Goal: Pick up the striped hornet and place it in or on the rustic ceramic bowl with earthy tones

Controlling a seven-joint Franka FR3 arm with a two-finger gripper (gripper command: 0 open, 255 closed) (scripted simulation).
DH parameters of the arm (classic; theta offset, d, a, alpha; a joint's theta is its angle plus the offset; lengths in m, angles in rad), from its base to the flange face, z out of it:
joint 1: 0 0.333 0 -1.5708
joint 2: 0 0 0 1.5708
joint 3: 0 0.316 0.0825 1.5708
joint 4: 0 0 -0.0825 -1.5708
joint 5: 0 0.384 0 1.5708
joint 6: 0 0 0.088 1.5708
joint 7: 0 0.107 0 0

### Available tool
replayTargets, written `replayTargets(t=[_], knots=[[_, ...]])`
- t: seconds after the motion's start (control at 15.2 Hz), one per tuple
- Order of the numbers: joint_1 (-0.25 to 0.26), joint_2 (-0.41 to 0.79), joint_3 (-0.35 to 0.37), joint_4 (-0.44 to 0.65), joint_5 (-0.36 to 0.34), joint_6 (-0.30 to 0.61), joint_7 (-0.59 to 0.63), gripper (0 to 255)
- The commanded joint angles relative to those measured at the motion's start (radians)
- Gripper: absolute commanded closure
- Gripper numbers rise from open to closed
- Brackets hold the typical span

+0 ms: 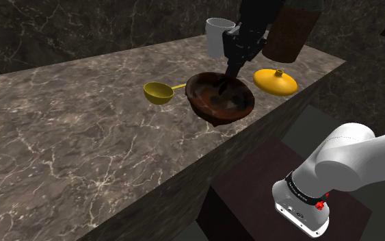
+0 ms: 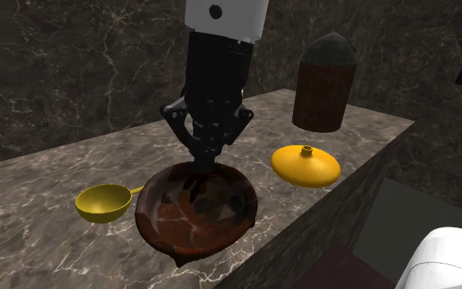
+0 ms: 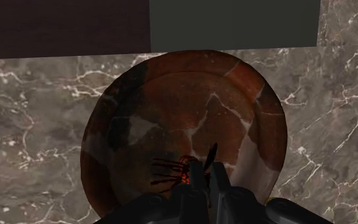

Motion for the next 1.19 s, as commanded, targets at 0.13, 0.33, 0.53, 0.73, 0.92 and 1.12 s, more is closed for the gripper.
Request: replayTargets(t=[0.13, 0.33, 0.53, 0.73, 0.92, 1.12], knots=[[0.000, 0.000, 0.000, 0.000, 0.000, 0.000, 0.000, 0], [0.000, 0.000, 0.000, 0.000, 0.000, 0.000, 0.000, 0], [-0.006, 0.035, -0.024, 0.125, -0.016, -0.093, 0.010, 0], [-0.008, 0.046, -0.029, 0.160, -0.020, -0.117, 0.012, 0], [-0.008, 0.046, -0.029, 0.160, -0.020, -0.117, 0.012, 0], [-0.008, 0.046, -0.029, 0.159, -0.020, -0.117, 0.012, 0]])
